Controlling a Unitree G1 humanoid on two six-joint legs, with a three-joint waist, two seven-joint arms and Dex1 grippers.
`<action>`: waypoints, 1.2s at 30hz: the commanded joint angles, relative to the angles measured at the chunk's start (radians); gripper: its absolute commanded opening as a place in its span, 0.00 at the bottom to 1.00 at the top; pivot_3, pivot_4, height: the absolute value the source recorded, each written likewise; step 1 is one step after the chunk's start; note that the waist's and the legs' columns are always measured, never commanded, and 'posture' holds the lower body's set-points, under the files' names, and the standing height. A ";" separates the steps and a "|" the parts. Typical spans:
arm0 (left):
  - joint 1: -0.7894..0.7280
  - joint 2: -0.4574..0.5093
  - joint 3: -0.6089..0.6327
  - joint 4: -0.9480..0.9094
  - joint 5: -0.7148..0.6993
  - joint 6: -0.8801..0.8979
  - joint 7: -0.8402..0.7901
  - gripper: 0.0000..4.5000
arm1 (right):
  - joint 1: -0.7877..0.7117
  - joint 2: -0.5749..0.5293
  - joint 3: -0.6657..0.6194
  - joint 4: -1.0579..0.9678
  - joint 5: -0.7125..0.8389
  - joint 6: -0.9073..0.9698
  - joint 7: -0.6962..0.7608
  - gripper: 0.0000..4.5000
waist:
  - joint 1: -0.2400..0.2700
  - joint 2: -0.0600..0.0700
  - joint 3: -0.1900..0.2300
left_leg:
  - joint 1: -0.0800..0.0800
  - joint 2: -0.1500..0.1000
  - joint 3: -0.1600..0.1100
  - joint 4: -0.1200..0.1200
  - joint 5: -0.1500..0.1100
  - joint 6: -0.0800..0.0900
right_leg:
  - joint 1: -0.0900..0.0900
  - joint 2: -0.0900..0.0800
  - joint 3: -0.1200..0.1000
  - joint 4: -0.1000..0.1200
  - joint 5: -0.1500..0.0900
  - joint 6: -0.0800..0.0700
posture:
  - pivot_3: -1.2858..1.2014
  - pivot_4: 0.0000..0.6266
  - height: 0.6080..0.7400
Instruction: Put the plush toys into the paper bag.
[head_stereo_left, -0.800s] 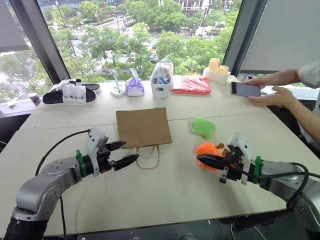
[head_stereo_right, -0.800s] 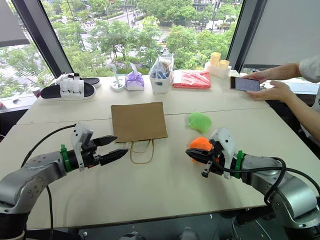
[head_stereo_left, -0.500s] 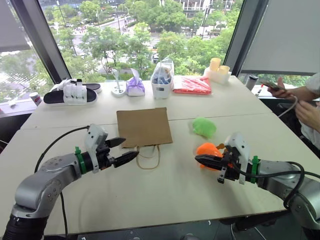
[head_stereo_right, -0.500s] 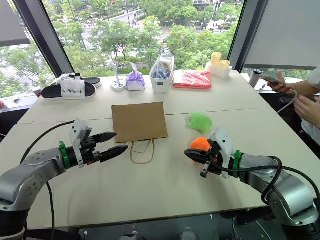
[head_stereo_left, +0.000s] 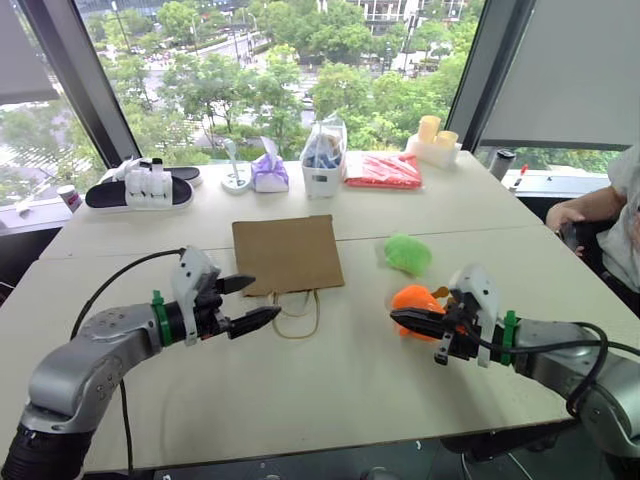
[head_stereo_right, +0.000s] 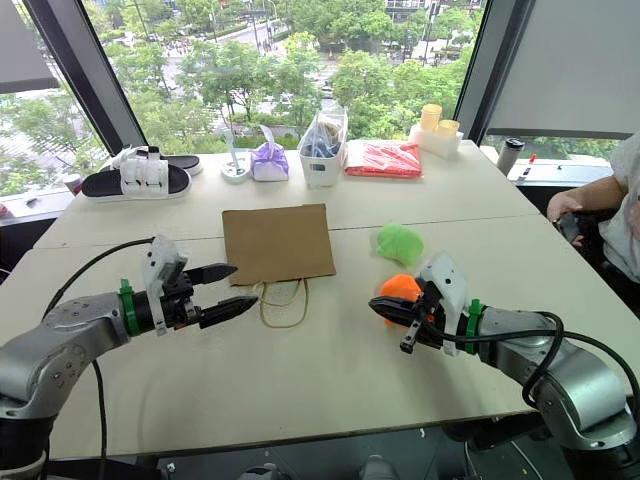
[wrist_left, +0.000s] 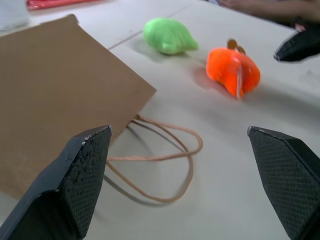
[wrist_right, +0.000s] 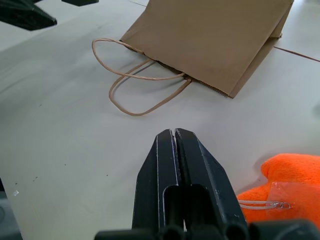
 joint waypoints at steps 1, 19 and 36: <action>-0.017 0.032 -0.038 0.059 0.126 -0.206 -0.090 0.99 | -0.013 0.004 0.004 -0.020 -0.007 -0.022 0.002 0.00 | 0.000 0.000 0.000 | 0.000 0.000 0.000 0.000 0.000 0.000 | 0.000 0.000 0.000 0.000 0.000 0.000 | 0.52 0.24 1.00; -0.289 -0.123 -0.248 0.601 0.475 -0.857 -0.236 0.37 | 0.051 0.039 -0.017 -0.087 -0.013 -0.010 -0.093 0.00 | -0.002 0.000 0.000 | -0.001 0.000 0.000 0.000 0.000 0.000 | -0.001 0.000 0.000 -0.001 0.002 0.003 | 0.52 0.24 1.00; -0.471 -0.170 -0.139 0.514 0.260 -0.493 -0.242 0.01 | -0.201 0.465 0.303 0.296 -0.292 -0.177 -0.329 0.00 | -0.010 0.000 0.000 | 0.000 0.000 0.000 0.000 0.000 0.000 | -0.001 0.001 0.000 0.002 0.002 0.003 | 0.52 0.24 1.00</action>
